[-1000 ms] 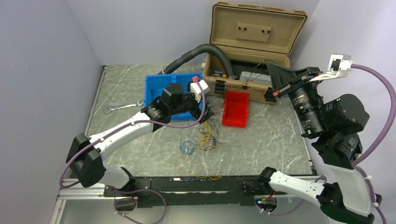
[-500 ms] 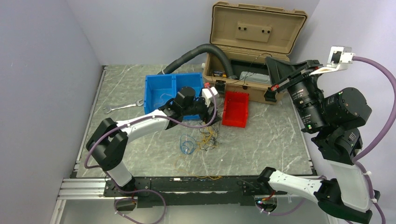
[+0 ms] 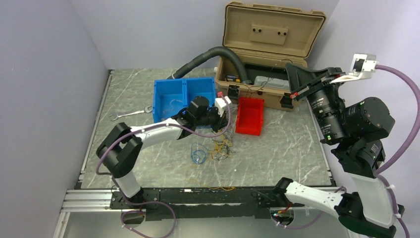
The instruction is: Untangle the cables
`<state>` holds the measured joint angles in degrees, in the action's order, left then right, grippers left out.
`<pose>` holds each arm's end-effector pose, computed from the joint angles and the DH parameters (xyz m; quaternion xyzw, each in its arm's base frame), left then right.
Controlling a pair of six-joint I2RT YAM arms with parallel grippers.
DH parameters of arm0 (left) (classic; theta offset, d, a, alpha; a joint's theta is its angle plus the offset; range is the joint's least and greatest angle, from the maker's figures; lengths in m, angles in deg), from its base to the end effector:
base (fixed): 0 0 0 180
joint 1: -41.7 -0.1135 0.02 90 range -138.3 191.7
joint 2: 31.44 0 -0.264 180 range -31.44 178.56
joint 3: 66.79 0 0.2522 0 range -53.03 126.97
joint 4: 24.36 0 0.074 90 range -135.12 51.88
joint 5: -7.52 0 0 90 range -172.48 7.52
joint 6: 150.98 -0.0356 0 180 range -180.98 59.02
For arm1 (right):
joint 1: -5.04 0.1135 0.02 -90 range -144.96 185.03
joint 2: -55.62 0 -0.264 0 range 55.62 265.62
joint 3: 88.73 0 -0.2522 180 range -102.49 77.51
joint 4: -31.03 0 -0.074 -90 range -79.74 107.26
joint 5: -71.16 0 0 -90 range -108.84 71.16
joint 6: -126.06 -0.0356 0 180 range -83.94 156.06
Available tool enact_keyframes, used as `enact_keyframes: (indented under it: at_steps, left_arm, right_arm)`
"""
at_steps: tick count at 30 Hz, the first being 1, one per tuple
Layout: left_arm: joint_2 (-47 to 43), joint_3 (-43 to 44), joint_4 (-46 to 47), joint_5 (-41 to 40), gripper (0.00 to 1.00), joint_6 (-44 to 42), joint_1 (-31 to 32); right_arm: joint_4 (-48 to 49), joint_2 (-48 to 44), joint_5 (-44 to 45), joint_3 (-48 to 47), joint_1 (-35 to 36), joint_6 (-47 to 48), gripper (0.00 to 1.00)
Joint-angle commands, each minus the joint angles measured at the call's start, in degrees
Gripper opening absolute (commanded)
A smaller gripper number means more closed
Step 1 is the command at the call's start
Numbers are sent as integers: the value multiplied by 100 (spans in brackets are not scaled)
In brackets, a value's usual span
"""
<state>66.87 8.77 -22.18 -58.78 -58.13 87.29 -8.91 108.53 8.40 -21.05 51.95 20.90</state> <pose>0.2631 -0.2890 0.2397 0.4020 0.7066 -0.3826 0.4391 0.0725 0.0537 0.5764 0.0314 0.5923 0.2926 0.7500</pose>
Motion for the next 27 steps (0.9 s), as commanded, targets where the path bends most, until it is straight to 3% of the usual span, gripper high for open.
enact_keyframes:
  at_steps: [1, 9, 14, 16, 18, 23, 25, 27]
  left_arm:
    - [-954, 339, -520, -264, 0, -177, 70]
    - [-1941, 1959, -3454, -937, 0, -472, 207]
    - [-1825, 4326, -5548, -947, 0, -380, 272]
    - [-1819, 4832, -5963, -966, 0, -325, 329]
    - [-2100, 4372, -5773, -1024, 0, 54, 342]
    - [-2715, 1577, -4236, -1463, 0, 566, 261]
    - [-2480, 1789, -4623, -1467, 0, 666, 187]
    - [-2311, 2692, -5328, -1520, 0, 486, 191]
  right_arm:
    - [126, -266, 447, 474, 1, 111, 0]
    - [-164, -805, 942, 1743, 2, -34, 0]
    - [-322, -987, 1021, 2283, 2, -206, 0]
    - [-359, -1017, 976, 2377, 5, -273, 0]
    - [-362, -1071, 877, 2521, 1, -350, 0]
    - [-228, -1210, 530, 3112, 9, -533, 0]
    - [-238, -1156, 335, 3239, 4, -562, 0]
    - [-298, -1039, 135, 3240, -4, -558, 0]
